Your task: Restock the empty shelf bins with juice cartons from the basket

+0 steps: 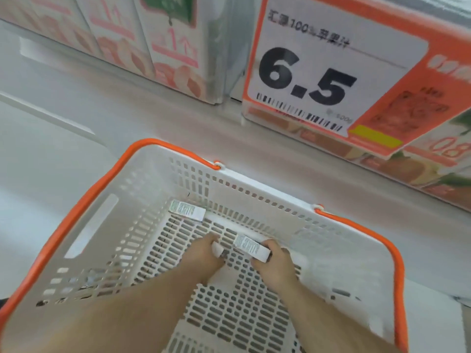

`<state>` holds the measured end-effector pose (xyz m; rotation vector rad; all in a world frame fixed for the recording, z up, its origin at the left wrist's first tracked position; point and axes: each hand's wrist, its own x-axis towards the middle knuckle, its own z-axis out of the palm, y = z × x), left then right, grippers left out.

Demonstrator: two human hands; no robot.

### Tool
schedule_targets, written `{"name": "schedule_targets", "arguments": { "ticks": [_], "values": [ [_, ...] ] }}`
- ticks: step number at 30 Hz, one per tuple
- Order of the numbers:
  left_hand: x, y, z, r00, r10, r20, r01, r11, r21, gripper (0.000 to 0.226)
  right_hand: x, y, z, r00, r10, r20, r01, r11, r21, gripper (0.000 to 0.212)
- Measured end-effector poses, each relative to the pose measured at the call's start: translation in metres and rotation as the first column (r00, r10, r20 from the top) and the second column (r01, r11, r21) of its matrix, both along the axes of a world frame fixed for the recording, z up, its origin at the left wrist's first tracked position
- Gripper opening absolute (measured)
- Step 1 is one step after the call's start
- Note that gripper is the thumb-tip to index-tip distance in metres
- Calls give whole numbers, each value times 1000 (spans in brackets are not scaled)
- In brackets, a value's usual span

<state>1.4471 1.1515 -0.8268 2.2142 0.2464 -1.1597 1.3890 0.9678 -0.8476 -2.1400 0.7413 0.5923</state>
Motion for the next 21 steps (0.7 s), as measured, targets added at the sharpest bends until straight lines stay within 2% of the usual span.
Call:
{"name": "schedule_targets", "arguments": {
  "ticks": [3,6,8,10,12,14,16,18,21],
  "values": [
    [13,14,10,960,256,-109,-272,948,-163,35,1,-2,13,999,-33,20,30,994,108,30],
    [27,28,37,847,476,-238,-530,791,-304,35,2,-1,36,995,-88,36,80,978,191,33],
    [36,34,63,783,541,-307,-622,692,-366,32,4,1,57,993,-84,83,65,976,208,33],
    [42,38,94,762,542,-353,-647,635,-422,21,5,4,82,987,-69,144,35,974,223,32],
    [44,40,125,790,528,-313,-613,657,-438,27,5,10,110,980,-34,195,-13,972,236,33],
    [46,42,156,862,486,-142,-497,761,-416,33,6,16,141,968,8,250,-72,966,247,32],
    [46,43,190,932,363,-1,-339,869,-360,30,8,22,173,944,58,326,-135,966,218,31],
    [50,48,220,972,203,116,-162,944,-289,36,10,28,206,905,115,409,-194,968,157,31],
    [57,55,269,953,-31,300,100,971,-217,19,10,35,252,860,154,487,-220,972,80,32]
  ]
}}
